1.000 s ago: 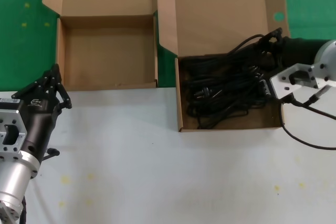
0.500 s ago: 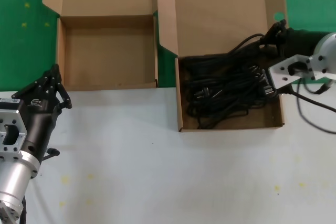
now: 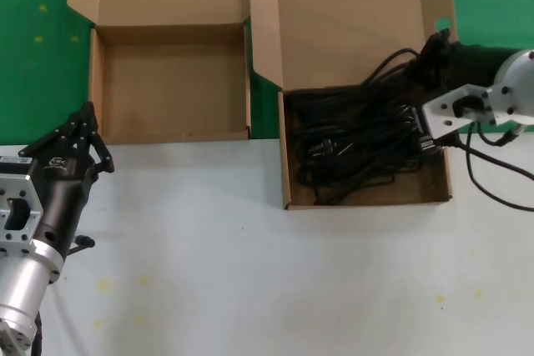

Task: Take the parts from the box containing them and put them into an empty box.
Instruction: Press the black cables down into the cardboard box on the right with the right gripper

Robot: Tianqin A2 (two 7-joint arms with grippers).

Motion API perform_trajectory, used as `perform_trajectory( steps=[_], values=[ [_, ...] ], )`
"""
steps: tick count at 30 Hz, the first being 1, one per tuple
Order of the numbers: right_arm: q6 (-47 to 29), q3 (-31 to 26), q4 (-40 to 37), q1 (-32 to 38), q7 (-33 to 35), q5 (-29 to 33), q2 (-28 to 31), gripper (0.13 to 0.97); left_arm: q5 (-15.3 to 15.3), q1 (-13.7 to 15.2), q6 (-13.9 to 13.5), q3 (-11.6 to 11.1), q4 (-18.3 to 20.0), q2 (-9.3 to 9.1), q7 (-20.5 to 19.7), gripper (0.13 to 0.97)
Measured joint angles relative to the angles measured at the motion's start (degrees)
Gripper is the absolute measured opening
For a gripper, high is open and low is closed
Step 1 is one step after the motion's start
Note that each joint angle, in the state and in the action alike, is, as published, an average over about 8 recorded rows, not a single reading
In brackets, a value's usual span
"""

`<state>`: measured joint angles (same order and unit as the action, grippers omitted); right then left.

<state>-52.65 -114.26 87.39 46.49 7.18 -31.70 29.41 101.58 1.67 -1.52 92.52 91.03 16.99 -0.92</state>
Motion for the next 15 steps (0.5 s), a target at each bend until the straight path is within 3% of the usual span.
perform_trajectory(
  steps=[15],
  values=[
    [0.2,0.8,0.4,0.1,-0.4,1.2,-0.8,0.161,0.0,0.0,0.0,0.0,0.0,0.0,0.0,0.144]
  ],
)
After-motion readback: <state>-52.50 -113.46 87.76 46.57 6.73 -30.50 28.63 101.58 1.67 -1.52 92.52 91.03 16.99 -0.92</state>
